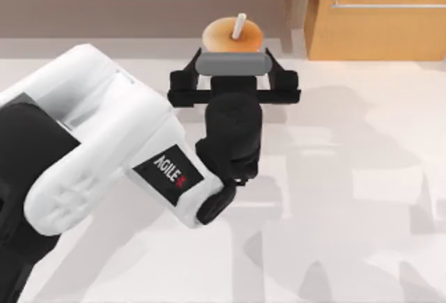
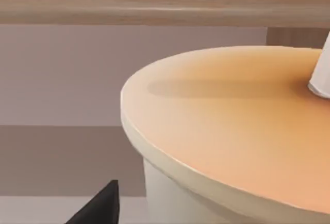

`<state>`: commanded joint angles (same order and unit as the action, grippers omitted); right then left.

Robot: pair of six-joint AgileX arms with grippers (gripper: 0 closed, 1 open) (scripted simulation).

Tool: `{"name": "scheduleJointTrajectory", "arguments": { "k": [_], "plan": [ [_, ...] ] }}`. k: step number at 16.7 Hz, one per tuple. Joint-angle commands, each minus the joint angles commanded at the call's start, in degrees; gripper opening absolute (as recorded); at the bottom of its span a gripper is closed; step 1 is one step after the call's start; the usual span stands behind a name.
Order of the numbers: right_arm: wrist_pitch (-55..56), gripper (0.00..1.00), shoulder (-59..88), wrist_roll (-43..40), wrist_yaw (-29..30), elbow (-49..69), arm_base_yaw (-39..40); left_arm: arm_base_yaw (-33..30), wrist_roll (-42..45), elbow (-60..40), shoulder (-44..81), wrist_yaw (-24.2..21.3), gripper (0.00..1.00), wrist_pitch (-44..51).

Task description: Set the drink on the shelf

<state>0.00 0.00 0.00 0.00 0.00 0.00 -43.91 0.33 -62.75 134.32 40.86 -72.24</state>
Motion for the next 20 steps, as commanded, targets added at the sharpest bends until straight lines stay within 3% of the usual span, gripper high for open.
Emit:
{"name": "scheduleJointTrajectory", "arguments": {
  "k": [13,20],
  "plan": [
    [0.0,1.0,0.0,0.0,0.0,0.0,0.0,0.0,0.0,0.0,0.0,0.0,0.02,0.0],
    [0.0,1.0,0.0,0.0,0.0,0.0,0.0,0.0,0.0,0.0,0.0,0.0,0.0,0.0]
  ]
}}
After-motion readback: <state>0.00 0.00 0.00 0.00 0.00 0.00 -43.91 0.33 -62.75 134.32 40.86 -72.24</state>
